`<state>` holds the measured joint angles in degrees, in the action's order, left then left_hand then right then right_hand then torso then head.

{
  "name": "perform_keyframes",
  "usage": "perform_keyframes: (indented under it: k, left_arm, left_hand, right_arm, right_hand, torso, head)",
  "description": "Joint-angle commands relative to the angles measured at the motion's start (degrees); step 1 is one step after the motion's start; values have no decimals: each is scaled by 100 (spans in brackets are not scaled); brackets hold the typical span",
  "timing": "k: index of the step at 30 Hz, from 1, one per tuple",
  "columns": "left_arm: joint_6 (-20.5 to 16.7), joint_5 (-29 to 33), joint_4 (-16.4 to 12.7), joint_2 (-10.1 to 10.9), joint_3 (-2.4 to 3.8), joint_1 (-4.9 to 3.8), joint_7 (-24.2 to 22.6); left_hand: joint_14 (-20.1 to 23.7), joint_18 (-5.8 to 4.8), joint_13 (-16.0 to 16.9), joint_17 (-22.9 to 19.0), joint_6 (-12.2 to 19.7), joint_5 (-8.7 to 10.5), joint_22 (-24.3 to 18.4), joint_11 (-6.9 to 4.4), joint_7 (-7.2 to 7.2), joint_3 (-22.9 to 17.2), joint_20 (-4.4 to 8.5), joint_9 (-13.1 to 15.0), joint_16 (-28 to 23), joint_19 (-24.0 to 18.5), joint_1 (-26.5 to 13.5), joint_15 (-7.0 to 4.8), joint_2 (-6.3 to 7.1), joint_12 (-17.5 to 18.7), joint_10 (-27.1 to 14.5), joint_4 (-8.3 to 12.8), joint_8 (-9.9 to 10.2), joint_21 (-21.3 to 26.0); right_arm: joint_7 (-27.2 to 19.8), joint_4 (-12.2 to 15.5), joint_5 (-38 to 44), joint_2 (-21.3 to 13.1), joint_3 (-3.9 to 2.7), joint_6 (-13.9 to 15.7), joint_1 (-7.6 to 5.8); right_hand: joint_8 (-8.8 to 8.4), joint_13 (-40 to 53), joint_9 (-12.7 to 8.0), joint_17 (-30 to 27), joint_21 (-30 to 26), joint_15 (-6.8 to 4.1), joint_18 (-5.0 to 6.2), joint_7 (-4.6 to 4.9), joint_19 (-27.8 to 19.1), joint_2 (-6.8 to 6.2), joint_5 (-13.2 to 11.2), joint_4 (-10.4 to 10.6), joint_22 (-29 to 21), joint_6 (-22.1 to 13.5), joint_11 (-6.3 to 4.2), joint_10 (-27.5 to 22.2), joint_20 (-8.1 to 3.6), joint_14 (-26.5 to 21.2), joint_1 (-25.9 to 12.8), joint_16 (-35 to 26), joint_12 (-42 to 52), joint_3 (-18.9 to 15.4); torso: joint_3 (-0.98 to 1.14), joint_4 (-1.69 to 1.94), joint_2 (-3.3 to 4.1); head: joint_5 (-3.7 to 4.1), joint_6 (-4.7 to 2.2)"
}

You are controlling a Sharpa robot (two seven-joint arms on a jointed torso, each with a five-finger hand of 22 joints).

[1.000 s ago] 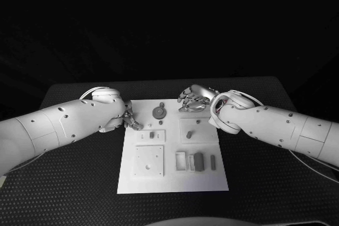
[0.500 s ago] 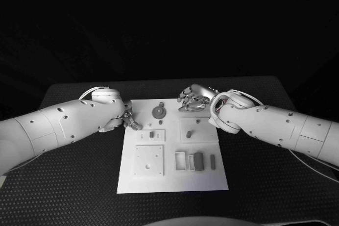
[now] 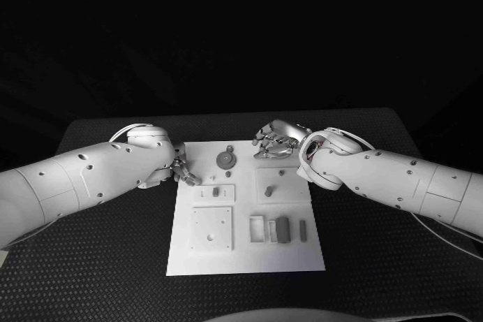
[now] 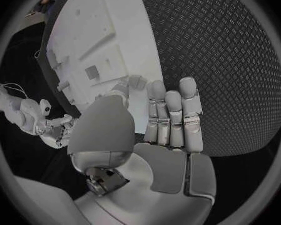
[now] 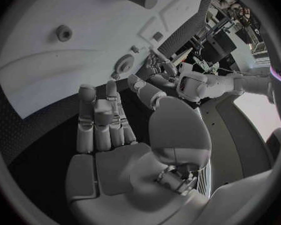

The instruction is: Assemble the parts on the task board

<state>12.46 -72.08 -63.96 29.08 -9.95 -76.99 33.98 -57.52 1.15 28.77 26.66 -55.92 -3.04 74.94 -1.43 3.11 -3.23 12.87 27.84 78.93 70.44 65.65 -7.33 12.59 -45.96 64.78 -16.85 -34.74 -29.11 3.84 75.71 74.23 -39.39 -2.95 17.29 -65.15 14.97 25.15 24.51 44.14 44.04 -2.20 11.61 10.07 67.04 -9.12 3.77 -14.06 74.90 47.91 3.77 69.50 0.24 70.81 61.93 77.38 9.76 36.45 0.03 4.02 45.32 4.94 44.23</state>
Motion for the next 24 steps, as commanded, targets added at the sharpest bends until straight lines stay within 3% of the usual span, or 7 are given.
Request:
perform_keyframes:
  k: [1,24]
  left_arm:
    - [45,76,15,21,-29,42,15]
    - [115,97,-48,80,-28,43,-27]
  left_hand:
    - [48,205,-5,-5,171,36,86,-2,144,16,-12,-23,18,-14,-41,3,-7,-8,-30,1,41,5]
    - [62,211,-10,-12,231,32,68,14,163,-6,-12,-35,7,-22,-233,17,65,2,-55,-12,73,29]
  right_arm:
    - [-21,4,13,-2,0,-53,6]
    - [-23,5,13,-6,0,-62,20]
  right_hand:
    - [13,8,-7,-7,-33,0,339,37,2,-6,7,21,111,-9,41,7,-51,-30,-40,-22,33,-1]
    - [12,8,-7,-7,-33,0,339,37,2,-7,7,21,111,-10,41,7,-51,-30,-40,-22,33,-1]
  torso:
    - [-1,1,-1]
    - [0,1,-1]
  head:
    - [0,-2]
    - [-8,1]
